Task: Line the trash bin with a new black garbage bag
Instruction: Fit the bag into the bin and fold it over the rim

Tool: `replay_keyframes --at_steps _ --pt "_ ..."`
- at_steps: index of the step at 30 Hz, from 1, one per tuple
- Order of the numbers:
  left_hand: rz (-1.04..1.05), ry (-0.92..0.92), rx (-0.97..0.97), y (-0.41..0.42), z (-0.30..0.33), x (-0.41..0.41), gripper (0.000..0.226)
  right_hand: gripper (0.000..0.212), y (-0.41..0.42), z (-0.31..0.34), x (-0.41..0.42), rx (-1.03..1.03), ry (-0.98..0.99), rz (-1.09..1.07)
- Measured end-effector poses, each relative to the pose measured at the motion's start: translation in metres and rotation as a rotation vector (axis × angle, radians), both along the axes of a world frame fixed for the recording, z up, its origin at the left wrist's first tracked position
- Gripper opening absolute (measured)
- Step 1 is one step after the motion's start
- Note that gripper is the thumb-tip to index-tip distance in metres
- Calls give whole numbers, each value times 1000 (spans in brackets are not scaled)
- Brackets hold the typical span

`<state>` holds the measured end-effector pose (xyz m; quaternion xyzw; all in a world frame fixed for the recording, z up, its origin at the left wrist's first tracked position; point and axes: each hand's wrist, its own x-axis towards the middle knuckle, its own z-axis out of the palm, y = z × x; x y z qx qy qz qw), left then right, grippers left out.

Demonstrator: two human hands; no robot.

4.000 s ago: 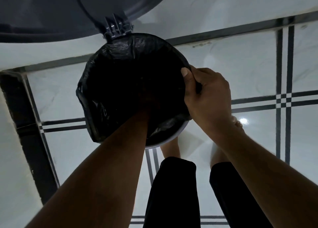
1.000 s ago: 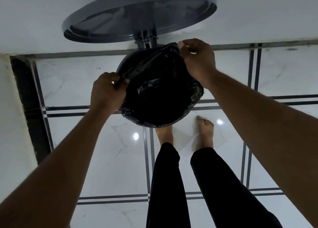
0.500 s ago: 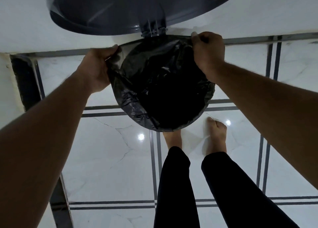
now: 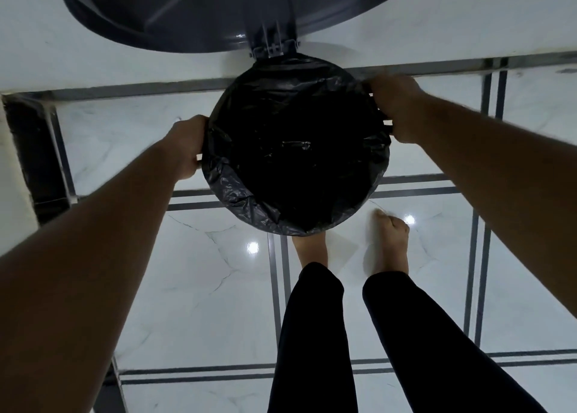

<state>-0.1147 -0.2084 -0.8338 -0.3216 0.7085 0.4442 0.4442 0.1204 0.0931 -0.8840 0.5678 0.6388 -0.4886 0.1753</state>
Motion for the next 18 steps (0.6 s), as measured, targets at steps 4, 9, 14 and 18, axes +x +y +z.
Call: replay_keyframes --at_steps 4,9,14,18 --pt "169 240 -225 -20 24 20 24 42 17 84 -146 127 42 154" --pt "-185 951 -376 15 95 85 1 35 -6 111 -88 192 179 179" --pt "-730 812 -84 62 85 100 15 55 -28 107 -81 192 244 248" --pt "-803 270 -103 96 2 81 38 45 -25 88 -94 288 308 275"
